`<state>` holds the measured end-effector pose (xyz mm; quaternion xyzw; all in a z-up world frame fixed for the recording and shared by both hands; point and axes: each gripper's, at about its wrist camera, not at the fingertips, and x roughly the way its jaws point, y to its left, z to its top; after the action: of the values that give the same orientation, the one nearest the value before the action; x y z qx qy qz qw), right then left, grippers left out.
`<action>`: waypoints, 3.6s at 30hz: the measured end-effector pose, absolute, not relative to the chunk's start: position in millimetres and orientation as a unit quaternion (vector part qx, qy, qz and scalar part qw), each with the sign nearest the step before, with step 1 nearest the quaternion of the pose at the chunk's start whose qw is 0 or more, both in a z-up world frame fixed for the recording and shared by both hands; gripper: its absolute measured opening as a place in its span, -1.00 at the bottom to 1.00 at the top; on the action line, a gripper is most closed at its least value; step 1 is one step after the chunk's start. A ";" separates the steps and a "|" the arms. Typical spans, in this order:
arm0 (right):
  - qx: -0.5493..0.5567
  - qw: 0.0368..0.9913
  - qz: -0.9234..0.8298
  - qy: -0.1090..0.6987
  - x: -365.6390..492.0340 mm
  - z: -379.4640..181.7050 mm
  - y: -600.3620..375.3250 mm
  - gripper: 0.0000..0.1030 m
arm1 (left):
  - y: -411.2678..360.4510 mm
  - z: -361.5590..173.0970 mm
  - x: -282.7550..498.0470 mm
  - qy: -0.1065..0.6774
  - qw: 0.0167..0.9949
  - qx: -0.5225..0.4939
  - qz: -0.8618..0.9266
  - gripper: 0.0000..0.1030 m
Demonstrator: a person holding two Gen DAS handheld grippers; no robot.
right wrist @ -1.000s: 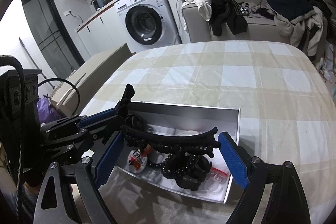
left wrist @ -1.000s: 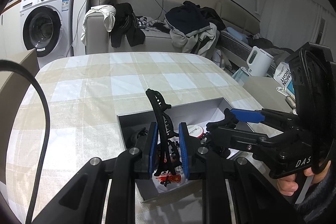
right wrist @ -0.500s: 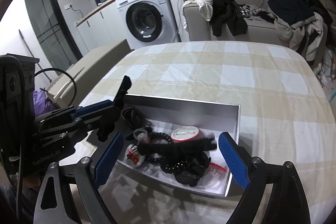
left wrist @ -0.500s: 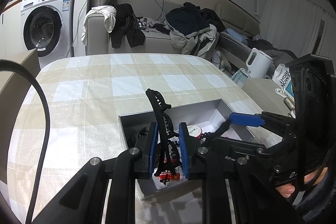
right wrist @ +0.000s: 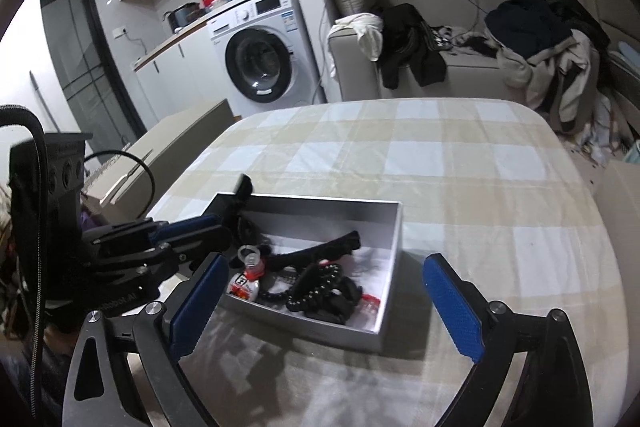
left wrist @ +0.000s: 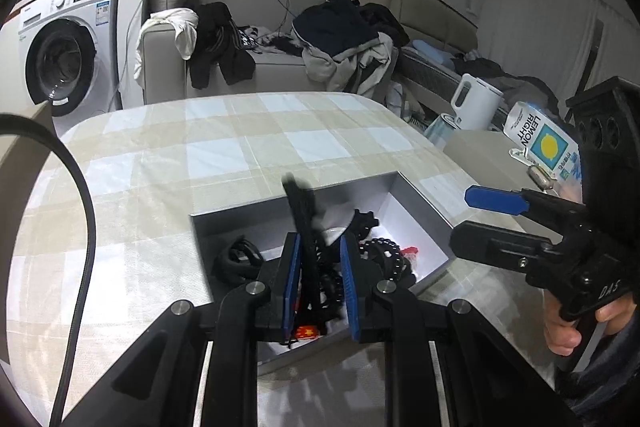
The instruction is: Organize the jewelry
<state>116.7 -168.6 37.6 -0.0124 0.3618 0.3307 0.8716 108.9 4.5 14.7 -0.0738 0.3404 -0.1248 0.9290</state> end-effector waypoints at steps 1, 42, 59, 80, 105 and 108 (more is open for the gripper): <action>-0.009 0.872 0.328 0.363 117.8 37.2 -171.2 0.91 | 2.3 15.3 108.5 0.340 0.929 -0.073 -0.128 -0.72; -0.032 0.897 0.373 0.234 65.8 28.9 -180.8 1.00 | 23.7 8.7 38.4 0.239 0.967 -0.077 0.032 0.98; -0.055 0.903 0.370 0.210 56.1 21.7 -178.1 1.00 | 20.0 3.3 32.2 0.232 0.970 -0.070 0.028 0.98; -0.043 0.910 0.362 0.196 54.5 22.0 -184.5 1.00 | 12.3 6.1 30.9 0.226 0.973 -0.051 0.028 0.98; -0.042 0.910 0.362 0.197 52.5 23.8 -185.4 1.00 | 12.3 5.6 32.3 0.230 0.972 -0.052 0.028 0.98; -0.043 0.910 0.362 0.197 52.6 23.7 -185.4 1.00 | 12.3 5.9 32.1 0.229 0.972 -0.051 0.029 0.98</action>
<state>52.6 -185.4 23.7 -0.0426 0.1969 0.3621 0.9101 32.1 12.3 5.9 -0.0510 0.2294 0.0289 0.9716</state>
